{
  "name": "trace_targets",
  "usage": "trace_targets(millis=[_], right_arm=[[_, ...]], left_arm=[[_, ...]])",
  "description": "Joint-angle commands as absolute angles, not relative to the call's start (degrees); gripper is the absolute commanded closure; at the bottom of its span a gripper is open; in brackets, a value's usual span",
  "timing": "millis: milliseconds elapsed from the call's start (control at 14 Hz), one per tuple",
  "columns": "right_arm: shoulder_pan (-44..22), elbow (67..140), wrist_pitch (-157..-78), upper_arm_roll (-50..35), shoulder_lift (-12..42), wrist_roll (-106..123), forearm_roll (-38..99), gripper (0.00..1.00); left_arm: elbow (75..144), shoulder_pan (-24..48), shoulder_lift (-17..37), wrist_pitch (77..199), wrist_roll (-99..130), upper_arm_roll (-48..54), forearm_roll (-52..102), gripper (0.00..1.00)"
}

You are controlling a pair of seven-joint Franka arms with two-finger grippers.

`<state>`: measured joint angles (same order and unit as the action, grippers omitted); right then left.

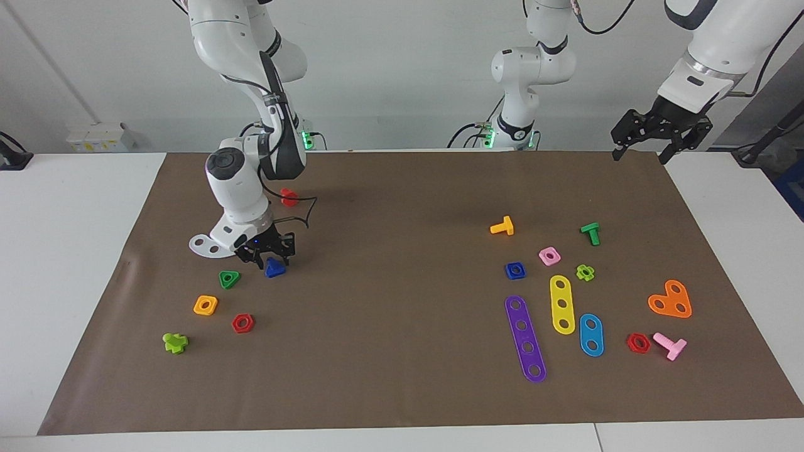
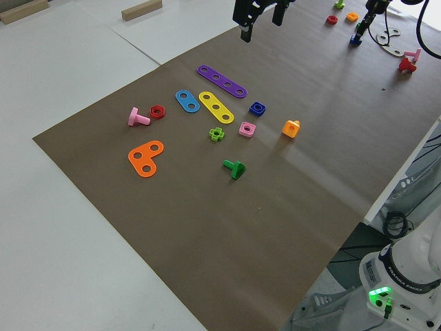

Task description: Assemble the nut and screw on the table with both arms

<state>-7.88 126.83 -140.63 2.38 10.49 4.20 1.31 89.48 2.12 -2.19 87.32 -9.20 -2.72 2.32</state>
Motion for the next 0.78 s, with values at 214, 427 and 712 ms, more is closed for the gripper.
trace_targets(millis=[214, 427, 712], right_arm=[[-7.3, 127.9, -141.9, 2.1, 10.1, 6.4, 2.4, 0.56], [-7.4, 127.9, -141.9, 2.1, 10.1, 6.2, 2.4, 0.68], [-7.6, 127.9, -141.8, 2.1, 10.1, 5.7, 2.4, 1.00]], left_arm=[[90.2, 1.8, -3.0, 86.8, -8.7, -2.6, 2.5, 0.00], [90.2, 1.8, -3.0, 86.8, -8.7, -2.6, 2.5, 0.00], [90.2, 1.8, -3.0, 86.8, -8.7, -2.6, 2.5, 0.00]])
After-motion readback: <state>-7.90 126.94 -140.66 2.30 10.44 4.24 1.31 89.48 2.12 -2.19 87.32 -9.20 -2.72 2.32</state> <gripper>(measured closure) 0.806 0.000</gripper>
